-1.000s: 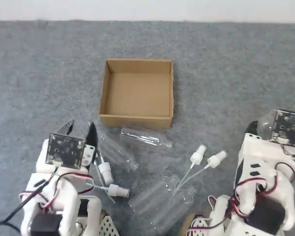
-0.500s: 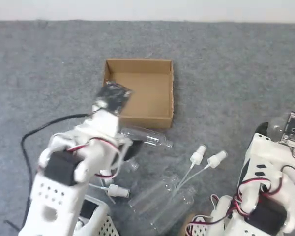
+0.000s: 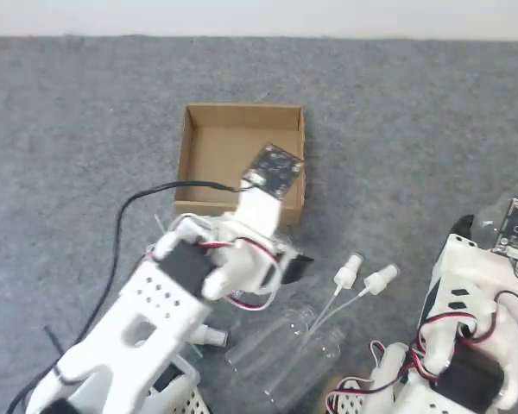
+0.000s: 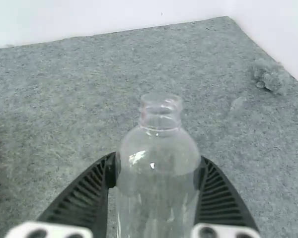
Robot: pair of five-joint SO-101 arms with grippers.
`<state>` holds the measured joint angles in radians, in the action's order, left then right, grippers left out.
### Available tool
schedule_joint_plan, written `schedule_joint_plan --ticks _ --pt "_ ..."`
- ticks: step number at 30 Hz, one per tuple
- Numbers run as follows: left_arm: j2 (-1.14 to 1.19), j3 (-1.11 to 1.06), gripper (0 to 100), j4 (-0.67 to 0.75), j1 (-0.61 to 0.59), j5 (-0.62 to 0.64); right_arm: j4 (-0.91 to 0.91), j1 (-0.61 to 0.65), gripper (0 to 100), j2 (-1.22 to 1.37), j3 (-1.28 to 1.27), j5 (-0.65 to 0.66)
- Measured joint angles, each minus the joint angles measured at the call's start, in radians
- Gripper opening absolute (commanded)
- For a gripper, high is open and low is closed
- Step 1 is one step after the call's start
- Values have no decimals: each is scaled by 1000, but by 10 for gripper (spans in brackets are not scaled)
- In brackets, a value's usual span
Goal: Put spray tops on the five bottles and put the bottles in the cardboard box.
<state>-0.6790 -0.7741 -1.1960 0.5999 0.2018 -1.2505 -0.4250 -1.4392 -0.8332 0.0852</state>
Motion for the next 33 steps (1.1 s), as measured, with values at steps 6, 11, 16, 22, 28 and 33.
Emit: schedule_joint_plan --ticks 6,11,16,22,28,33 --pt "161 -14 276 149 95 72 0 0 110 0 0 0" --pt "307 -14 276 264 172 121 0 0 110 0 0 0" --pt "427 -14 275 350 218 150 0 0 110 0 0 0" --pt "529 -5 267 391 230 160 0 0 111 0 0 0" --pt "658 78 224 393 230 160 0 0 111 0 0 0" --pt "747 157 225 388 230 160 0 0 111 0 0 0"
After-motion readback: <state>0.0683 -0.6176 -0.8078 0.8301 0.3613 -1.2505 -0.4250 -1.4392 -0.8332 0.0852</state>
